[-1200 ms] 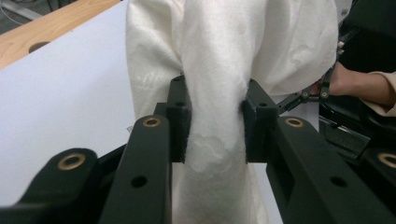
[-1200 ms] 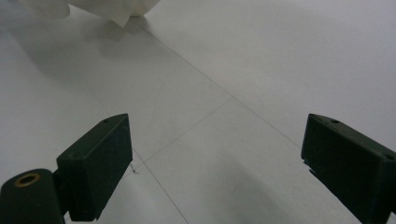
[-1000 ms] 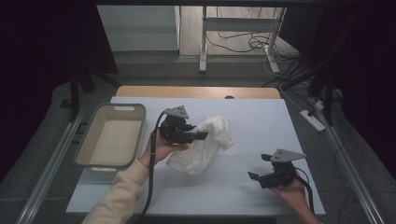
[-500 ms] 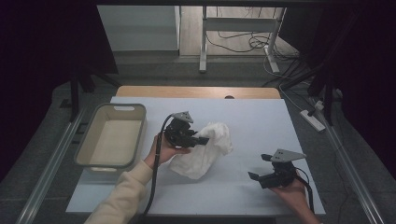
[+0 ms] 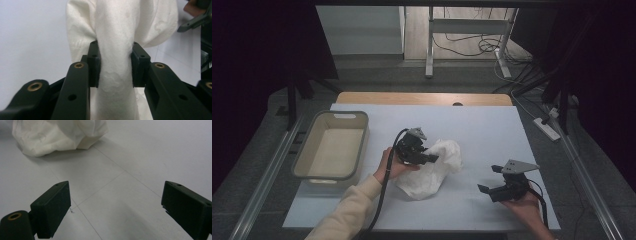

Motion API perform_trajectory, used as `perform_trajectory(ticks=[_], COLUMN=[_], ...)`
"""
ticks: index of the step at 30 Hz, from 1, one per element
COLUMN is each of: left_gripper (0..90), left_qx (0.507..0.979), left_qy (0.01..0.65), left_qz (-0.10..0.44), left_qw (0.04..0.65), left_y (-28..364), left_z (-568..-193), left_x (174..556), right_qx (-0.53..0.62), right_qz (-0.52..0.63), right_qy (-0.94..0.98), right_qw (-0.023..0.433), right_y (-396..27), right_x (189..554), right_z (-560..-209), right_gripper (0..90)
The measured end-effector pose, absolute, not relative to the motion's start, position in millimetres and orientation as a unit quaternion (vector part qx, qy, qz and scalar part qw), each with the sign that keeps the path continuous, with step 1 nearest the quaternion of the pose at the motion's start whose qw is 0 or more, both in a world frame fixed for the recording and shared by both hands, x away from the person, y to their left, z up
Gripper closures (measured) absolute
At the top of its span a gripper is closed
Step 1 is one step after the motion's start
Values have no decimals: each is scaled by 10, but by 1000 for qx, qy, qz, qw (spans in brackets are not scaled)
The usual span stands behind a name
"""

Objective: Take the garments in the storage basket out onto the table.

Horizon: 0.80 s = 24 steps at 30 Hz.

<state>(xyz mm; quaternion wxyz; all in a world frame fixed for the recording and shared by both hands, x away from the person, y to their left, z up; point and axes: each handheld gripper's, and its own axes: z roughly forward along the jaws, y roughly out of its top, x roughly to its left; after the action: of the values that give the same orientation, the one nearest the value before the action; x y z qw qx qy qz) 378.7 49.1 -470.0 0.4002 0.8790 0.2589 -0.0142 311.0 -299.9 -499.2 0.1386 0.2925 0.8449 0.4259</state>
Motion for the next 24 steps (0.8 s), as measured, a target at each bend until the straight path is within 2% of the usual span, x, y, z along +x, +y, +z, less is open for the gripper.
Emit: perform_trajectory(ticks=[14,24], left_gripper=[645,634], left_qx=[891,886], left_qy=[264,266], left_qz=[-23,-29], left_qw=[370,380], left_y=[403,417], left_z=[-4938,-4989], left_x=[3823,3826], right_qx=[291,295], right_qz=[426,426], right_qy=[845,845], right_qw=[139,135], right_y=[-3002,-2997], right_x=[3108,3132], right_z=[-4989,-5002], right_gripper=[87,87])
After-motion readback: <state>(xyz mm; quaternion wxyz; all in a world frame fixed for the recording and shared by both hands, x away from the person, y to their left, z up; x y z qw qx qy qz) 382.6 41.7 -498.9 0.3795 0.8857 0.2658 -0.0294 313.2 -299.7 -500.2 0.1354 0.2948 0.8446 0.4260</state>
